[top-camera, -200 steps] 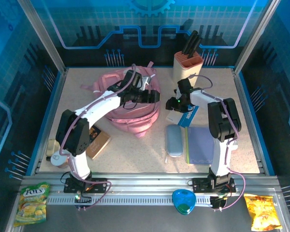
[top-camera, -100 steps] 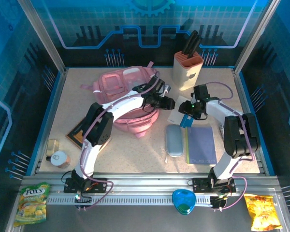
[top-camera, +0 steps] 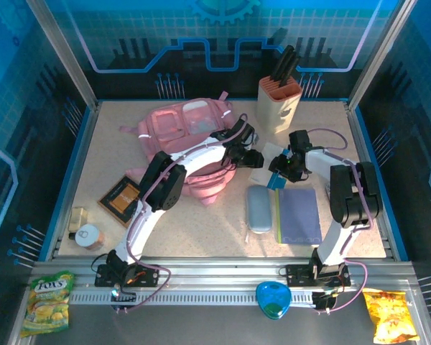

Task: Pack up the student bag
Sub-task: Pick up the book at the center of the table.

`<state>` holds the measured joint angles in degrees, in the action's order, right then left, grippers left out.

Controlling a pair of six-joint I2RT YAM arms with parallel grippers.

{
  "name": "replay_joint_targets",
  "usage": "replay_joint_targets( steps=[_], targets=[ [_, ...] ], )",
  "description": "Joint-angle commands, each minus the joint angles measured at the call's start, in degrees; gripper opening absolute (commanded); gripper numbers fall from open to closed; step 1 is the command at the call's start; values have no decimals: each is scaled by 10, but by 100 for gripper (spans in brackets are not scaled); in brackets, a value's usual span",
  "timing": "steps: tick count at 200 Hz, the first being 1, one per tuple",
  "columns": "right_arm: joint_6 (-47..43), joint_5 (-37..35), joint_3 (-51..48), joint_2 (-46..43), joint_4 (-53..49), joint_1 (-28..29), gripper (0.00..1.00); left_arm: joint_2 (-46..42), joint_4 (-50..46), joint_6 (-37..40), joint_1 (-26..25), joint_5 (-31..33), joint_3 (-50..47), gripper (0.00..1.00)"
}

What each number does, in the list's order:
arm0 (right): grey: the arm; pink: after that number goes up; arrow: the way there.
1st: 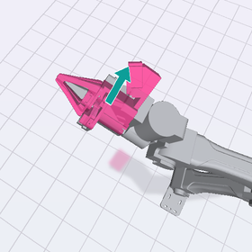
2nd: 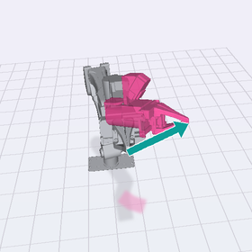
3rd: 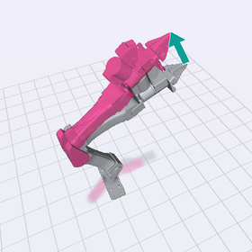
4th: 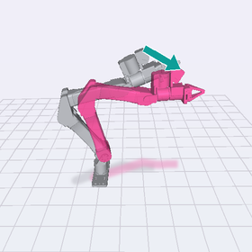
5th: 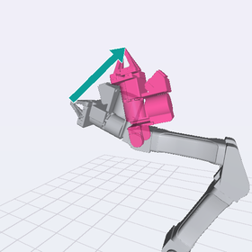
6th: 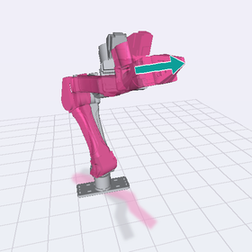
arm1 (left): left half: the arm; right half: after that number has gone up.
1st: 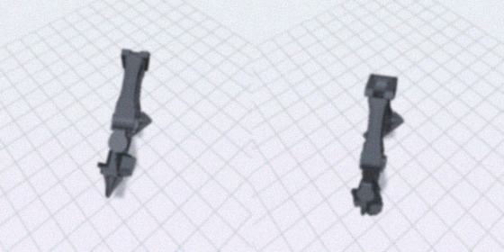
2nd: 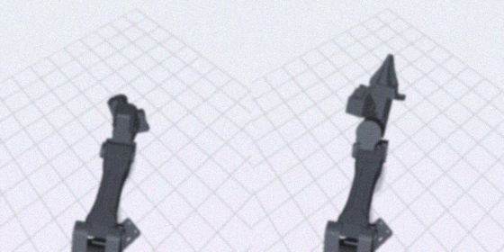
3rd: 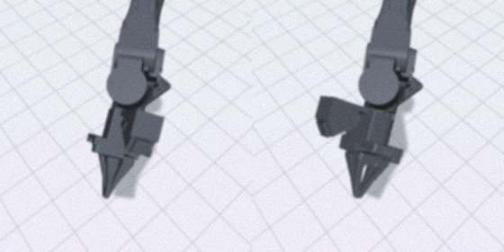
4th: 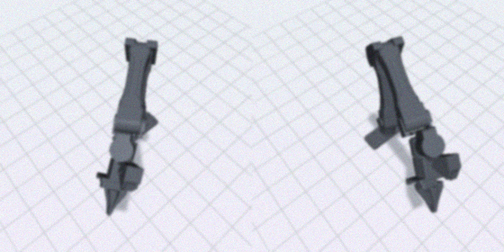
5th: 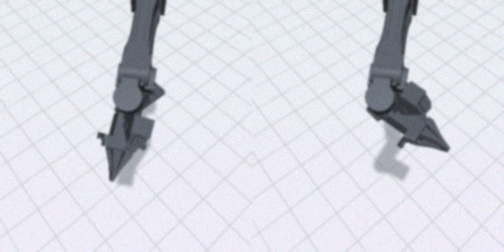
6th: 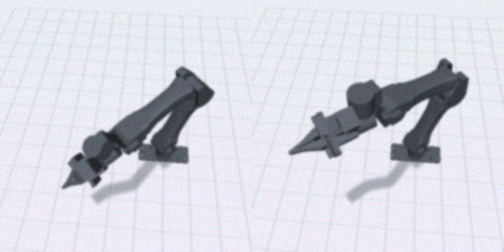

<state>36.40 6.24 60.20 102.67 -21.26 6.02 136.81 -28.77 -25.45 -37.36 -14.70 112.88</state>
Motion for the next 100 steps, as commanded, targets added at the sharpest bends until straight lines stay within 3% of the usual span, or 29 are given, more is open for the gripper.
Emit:
replay_joint_targets(
  steps=[1,100],
  targets=[
    [9,-4,-1,19,-2,-8,57,21,-27,-12,-5,10,26,48],
    [1,1,4,22,-11,-10,57,56,-45,-26,-8,-47,55,47]
  ],
)
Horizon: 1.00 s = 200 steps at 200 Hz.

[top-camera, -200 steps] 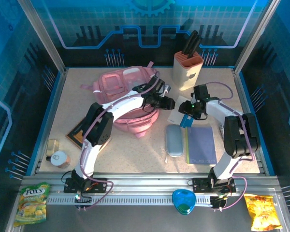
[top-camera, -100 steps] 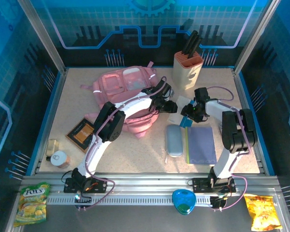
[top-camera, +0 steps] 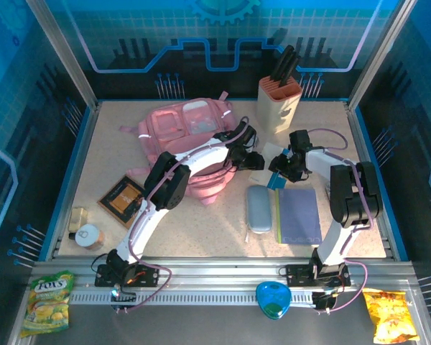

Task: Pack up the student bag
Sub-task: Pick up the book at the center of the table.

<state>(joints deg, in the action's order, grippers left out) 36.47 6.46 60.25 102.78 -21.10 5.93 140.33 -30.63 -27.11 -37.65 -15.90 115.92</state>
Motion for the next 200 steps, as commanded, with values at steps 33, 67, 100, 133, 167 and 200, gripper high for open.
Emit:
replay_joint_targets(
  steps=[33,67,100,133,167,200],
  targets=[
    [-1,-1,4,21,-15,-9,57,33,-51,-12,-5,-49,48,50],
    [-2,0,9,24,-23,-9,56,26,-65,-11,-5,-95,72,48],
    [-2,-2,12,26,-27,-9,54,-8,-52,-15,-4,-117,65,42],
    [-1,-1,12,27,-26,-8,51,-19,-39,-21,-4,-118,45,31],
    [-1,-1,8,12,-24,-9,50,-16,-57,-16,-1,-102,51,8],
    [3,2,-15,-51,3,-14,50,-62,-62,2,4,-69,40,0]
  ],
)
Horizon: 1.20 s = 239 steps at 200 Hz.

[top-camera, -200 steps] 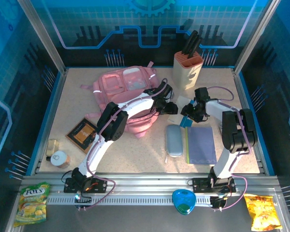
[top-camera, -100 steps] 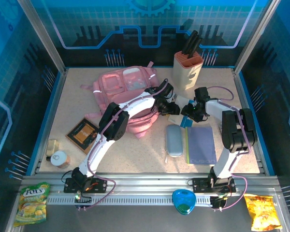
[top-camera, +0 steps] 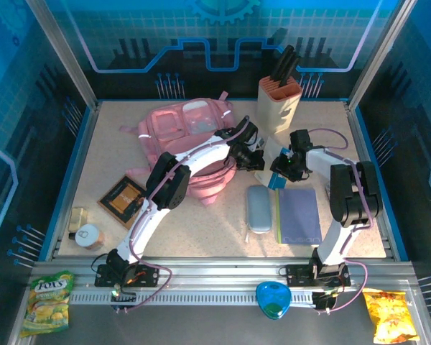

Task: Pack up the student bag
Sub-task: Pick up the book at the center of the table, then pass the book.

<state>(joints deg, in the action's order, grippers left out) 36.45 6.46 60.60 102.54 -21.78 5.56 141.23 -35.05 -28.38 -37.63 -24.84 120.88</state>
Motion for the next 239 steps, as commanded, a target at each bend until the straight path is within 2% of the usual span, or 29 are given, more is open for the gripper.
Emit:
replay_joint_targets(
  steps=[1,28,59,87,111,121,137,150,177,239],
  targets=[
    [3,3,-20,-51,12,-10,50,-73,-18,15,5,21,-11,0],
    [15,41,-59,-121,66,-15,53,-159,20,14,17,42,-82,0],
    [50,109,-99,-188,138,-15,61,-280,102,-17,42,71,-222,0],
    [139,177,-148,-217,235,-2,70,-381,176,-53,65,118,-345,0],
    [223,200,-176,-219,326,33,77,-462,258,-103,85,153,-449,0],
    [260,188,-185,-222,353,55,77,-494,292,-127,94,167,-489,0],
    [339,137,-207,-236,368,96,84,-536,338,-170,105,181,-540,0],
    [385,109,-221,-245,422,132,87,-566,375,-213,110,189,-574,0],
    [457,81,-222,-241,477,181,88,-606,452,-294,110,212,-638,0],
    [528,42,-186,-188,605,233,87,-614,538,-387,110,222,-683,0]
  ],
)
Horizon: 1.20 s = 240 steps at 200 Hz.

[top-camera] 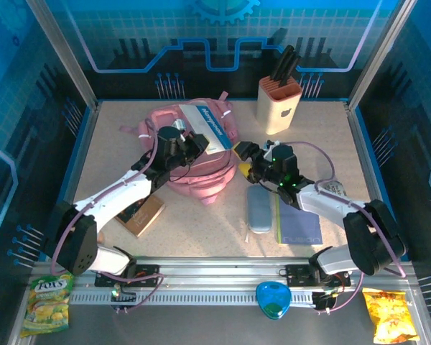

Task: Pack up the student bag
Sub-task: Pass the book.

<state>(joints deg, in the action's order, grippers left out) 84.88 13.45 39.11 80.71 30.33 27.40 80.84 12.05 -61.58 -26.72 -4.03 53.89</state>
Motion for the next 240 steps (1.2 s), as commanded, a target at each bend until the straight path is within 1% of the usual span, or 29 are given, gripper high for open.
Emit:
replay_joint_targets(
  steps=[1,15,67,100,133,171,201,218,232,240],
  targets=[
    [45,-28,30,33,85,16,87,-10,68,-56,1,14,-13,0],
    [55,-31,40,51,113,22,85,-11,83,-71,1,13,-18,0],
    [53,-61,78,90,131,42,72,-6,109,-92,1,3,-24,0],
    [62,-56,87,116,171,43,58,-9,96,-79,1,5,-19,0],
    [85,-48,91,142,209,42,43,-9,92,-82,1,4,-21,0],
    [92,-39,98,153,215,38,31,-5,86,-81,1,5,-21,0],
    [77,-42,92,138,204,32,21,-5,67,-66,2,10,-21,0],
    [57,-45,88,121,185,26,14,-7,50,-52,4,15,-22,7],
    [34,-48,85,103,163,21,8,-11,31,-36,8,20,-24,20],
    [18,-50,82,91,150,17,5,-14,19,-23,12,25,-26,29]
  ],
)
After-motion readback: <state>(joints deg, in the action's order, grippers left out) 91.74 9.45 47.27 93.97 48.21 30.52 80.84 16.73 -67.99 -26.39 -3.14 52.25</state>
